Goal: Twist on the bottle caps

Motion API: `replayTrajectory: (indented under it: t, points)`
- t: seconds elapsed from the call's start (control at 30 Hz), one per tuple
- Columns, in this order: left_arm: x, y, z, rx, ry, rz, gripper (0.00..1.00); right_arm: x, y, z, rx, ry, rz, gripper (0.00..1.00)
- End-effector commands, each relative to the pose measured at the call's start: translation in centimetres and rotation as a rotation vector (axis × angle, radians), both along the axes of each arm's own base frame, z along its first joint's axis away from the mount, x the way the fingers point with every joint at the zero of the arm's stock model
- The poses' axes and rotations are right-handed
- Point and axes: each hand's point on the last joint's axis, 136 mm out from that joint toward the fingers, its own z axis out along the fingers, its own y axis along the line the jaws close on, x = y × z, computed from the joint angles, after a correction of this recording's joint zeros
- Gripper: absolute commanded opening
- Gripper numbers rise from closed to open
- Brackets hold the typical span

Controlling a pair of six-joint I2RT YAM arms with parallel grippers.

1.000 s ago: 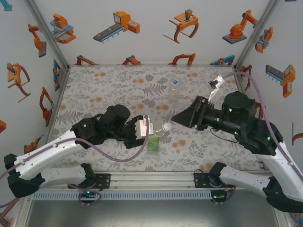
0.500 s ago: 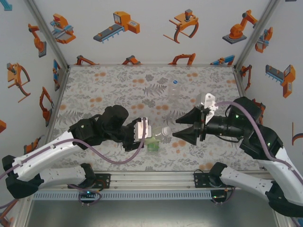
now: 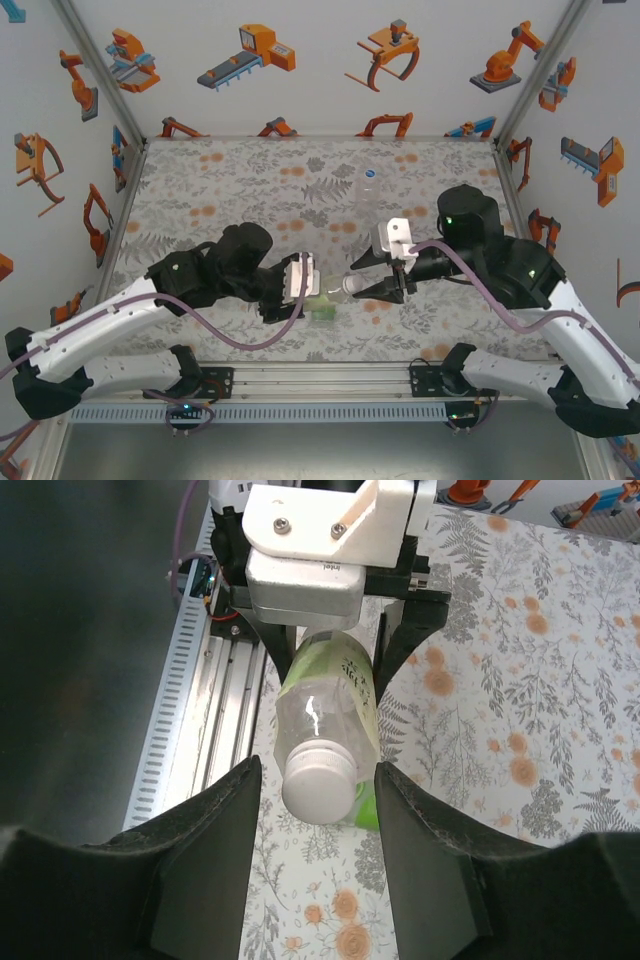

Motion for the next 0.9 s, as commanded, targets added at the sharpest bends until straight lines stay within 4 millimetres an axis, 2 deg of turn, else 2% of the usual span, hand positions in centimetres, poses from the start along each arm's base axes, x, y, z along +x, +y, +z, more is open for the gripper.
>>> replayTrajectory:
  t: [0.0,0.27,0.53,0.73,0.83,0.87]
  points:
    - [-0.5,-0.1,0.4,-0.005,-0.01,-0.042,0.0,-0.6,-0.2,0.2,0.012,-0.032,0.034,0.46]
    - [-0.5,0.2,0.3,-0.007,-0.018,-0.033,0.0,-0.6,-0.3,-0.9,-0.008,-0.015,0.029,0.43]
    - [-0.5,0.5,0.6,-0.021,-0.019,-0.022,0.0,-0.5,0.1,-1.0,-0.001,-0.005,0.032,0.38]
    - [-0.6,0.6,0.8,-0.033,-0.02,-0.015,0.0,-0.2,0.1,-1.1,-0.003,0.013,0.014,0.23]
    - [-0.3,0.7,0.8,-0.042,-0.03,-0.003,0.0,0.7,0.4,-0.8,0.011,0.085,-0.066,0.11]
    - [-0.2,0.7,0.8,-0.045,-0.036,0.006,0.0,1.5,0.5,-0.7,0.019,0.135,-0.124,0.03]
